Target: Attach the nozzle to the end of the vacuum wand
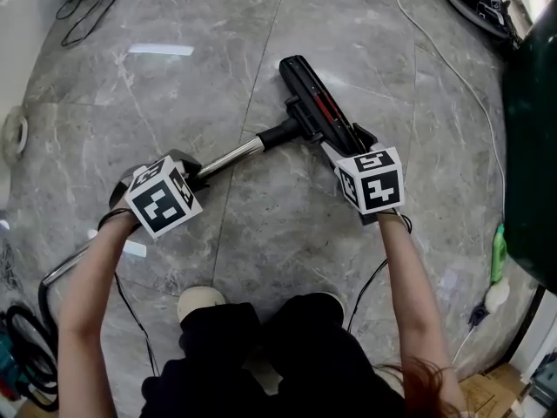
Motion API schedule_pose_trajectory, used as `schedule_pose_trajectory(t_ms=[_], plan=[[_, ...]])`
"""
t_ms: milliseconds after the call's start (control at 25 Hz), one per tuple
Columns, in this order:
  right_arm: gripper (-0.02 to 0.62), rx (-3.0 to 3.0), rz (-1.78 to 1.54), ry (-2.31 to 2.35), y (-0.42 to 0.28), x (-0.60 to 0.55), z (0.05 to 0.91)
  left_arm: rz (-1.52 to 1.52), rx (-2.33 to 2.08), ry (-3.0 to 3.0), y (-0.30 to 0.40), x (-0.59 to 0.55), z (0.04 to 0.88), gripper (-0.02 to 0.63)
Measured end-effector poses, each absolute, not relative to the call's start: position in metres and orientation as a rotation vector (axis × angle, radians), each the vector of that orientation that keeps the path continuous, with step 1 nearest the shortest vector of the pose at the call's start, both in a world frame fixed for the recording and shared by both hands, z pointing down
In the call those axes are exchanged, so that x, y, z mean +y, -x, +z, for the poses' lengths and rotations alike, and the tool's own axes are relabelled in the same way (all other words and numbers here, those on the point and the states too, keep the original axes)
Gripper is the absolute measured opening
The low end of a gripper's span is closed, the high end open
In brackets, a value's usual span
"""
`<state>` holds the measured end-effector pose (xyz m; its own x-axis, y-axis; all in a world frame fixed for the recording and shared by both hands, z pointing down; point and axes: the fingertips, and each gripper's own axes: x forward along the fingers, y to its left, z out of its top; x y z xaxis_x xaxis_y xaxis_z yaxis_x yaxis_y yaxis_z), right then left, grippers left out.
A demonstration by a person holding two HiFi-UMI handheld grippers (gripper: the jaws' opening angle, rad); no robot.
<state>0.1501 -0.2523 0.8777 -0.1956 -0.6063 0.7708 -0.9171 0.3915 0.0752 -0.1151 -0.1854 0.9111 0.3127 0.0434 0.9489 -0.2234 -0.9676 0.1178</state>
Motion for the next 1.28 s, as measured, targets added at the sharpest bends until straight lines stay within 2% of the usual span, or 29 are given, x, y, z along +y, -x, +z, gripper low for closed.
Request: schedule_pose_trajectory(t_ms=[120,280,440,680,880,1280], plan=[[0.353,-1.889,0.501,-1.258,-0.158,-0.254,0.882,1.725,-0.178,-2.347,0.116,-0.187,0.912,0.160],[0.402,-1.918,0.721,-1.128,-0.165,-0.251,0.900,1.739,-0.158,-2.335,0.116,-0.186,0.911,0.161],[0.402,-1.900,0.901,-0.941,-0.158,-0.249,0.916,1.735,-0.139,-2.329,0.115,-0.185,0.911,0.161],[0.399,-1.864,0.791,-0.776,-0.154,-0.242,0.920,1.727,-0.129,-2.327,0.115,-0.185,0.912,0.161],[0.394,-1.965,0.822,-0.845,-0.154,-0.242,0.911,1.722,-0.147,-2.323,0.116,-0.187,0.913,0.161],[0.388,-2.072,0.568,-0.886,-0.142,-0.255,0.865,1.674,-0.149,-2.314,0.115,-0.176,0.926,0.159]])
